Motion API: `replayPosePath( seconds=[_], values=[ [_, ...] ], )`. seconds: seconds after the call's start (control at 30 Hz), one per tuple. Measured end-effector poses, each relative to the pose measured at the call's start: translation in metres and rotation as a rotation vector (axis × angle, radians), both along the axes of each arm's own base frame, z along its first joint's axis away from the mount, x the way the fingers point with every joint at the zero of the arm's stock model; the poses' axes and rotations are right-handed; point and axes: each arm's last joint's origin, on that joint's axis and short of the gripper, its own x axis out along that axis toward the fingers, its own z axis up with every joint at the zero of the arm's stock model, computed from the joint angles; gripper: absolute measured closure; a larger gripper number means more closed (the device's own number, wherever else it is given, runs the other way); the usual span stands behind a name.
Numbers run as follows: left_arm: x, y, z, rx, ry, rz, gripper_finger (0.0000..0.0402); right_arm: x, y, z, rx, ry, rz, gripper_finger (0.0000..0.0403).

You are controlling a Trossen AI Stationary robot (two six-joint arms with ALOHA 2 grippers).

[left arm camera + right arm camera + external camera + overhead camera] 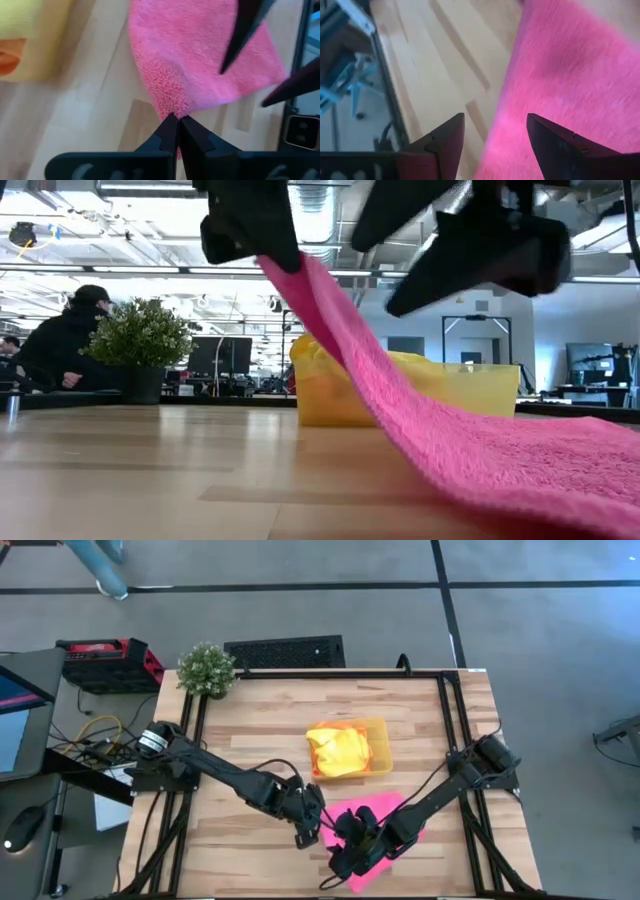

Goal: Fold microfiber towels
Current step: Fold the pink microfiber towel

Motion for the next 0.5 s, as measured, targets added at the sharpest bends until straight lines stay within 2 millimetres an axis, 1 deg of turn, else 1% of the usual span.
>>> replayPosePath(
  seconds=[0.1,0.2,0.3,0.4,0.5],
  values=[
    [0.001,-0.002,0.004,-0.048,-0.002,-0.005,0.0401,0.009,0.003,0.0,-0.025,-0.032,-0.034,0.0163],
    [0.002,-0.003,0.005,-0.08,0.0,-0.019,0.0401,0.019,0.003,-0.005,-0.038,-0.016,-0.049,0.0163],
    [0.002,-0.005,0.01,-0.118,0.012,-0.043,0.0401,0.026,0.001,-0.009,-0.026,0.015,-0.105,0.0163],
    [0.001,-0.009,0.013,-0.144,0.026,-0.068,0.0401,0.029,-0.001,-0.013,-0.033,0.066,-0.152,0.0163],
    [-0.002,-0.01,0.014,-0.159,0.064,-0.073,0.0401,0.031,-0.003,-0.009,-0.029,0.103,-0.203,0.0163]
  ],
)
